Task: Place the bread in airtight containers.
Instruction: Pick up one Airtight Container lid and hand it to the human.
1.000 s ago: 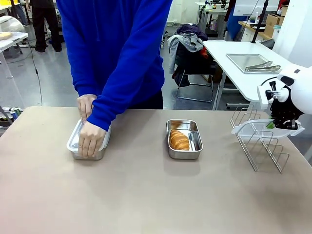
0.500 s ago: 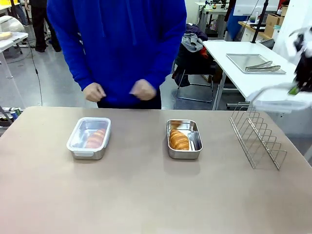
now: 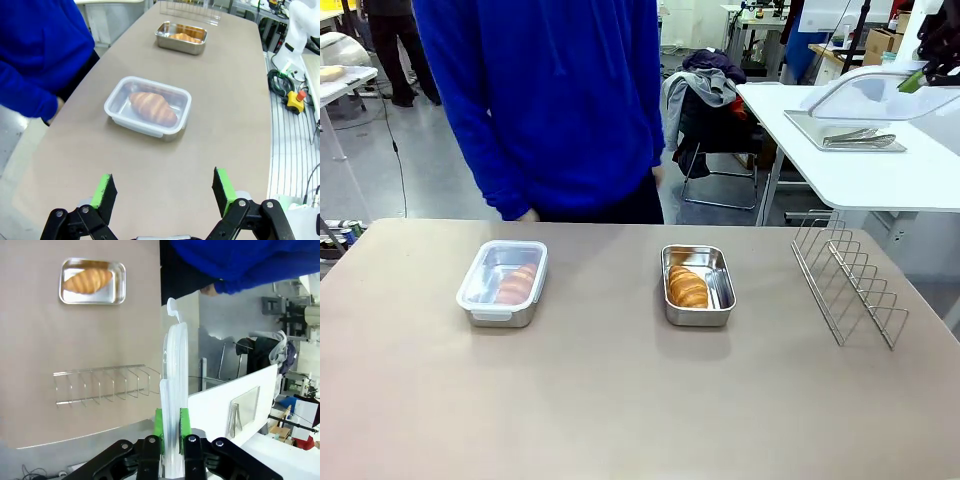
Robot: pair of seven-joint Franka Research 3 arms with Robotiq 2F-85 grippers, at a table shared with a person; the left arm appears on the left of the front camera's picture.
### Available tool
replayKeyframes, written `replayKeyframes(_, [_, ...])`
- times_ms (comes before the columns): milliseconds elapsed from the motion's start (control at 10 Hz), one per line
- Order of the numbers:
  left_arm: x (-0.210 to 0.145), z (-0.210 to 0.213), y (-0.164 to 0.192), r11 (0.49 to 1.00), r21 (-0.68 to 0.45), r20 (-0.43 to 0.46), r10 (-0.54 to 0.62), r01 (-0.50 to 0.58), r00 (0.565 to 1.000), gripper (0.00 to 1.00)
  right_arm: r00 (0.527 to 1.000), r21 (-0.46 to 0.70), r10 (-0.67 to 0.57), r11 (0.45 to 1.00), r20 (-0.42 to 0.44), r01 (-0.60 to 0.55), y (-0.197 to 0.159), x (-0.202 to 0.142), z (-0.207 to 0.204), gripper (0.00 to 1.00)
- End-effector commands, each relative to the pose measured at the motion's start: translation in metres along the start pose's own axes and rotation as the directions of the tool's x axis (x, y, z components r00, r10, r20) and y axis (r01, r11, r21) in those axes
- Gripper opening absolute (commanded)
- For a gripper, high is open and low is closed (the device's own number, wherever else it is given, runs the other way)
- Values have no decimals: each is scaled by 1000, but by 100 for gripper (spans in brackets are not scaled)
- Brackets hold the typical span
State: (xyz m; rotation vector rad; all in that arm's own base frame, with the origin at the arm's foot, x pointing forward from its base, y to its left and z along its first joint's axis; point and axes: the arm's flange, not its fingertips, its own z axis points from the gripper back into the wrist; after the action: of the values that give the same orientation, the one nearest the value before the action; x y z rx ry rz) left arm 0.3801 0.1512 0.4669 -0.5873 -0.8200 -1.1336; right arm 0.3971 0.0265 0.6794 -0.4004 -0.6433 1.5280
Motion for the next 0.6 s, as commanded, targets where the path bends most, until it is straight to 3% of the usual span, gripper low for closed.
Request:
replayKeyframes(0, [-1,0,-1,1000,0,6,-22,22,1000,100,986,-119,119,987,116,-105,10,9,-8,0])
replayKeyframes(100, [-1,0,-1,1000,0,6,-22,22,1000,100,915,-251,366,914,169,-319,18,58,-50,0])
replayKeyframes(500, [-1,0,-1,1000,0,6,-22,22,1000,100,845,-244,489,865,217,-438,22,86,-86,0])
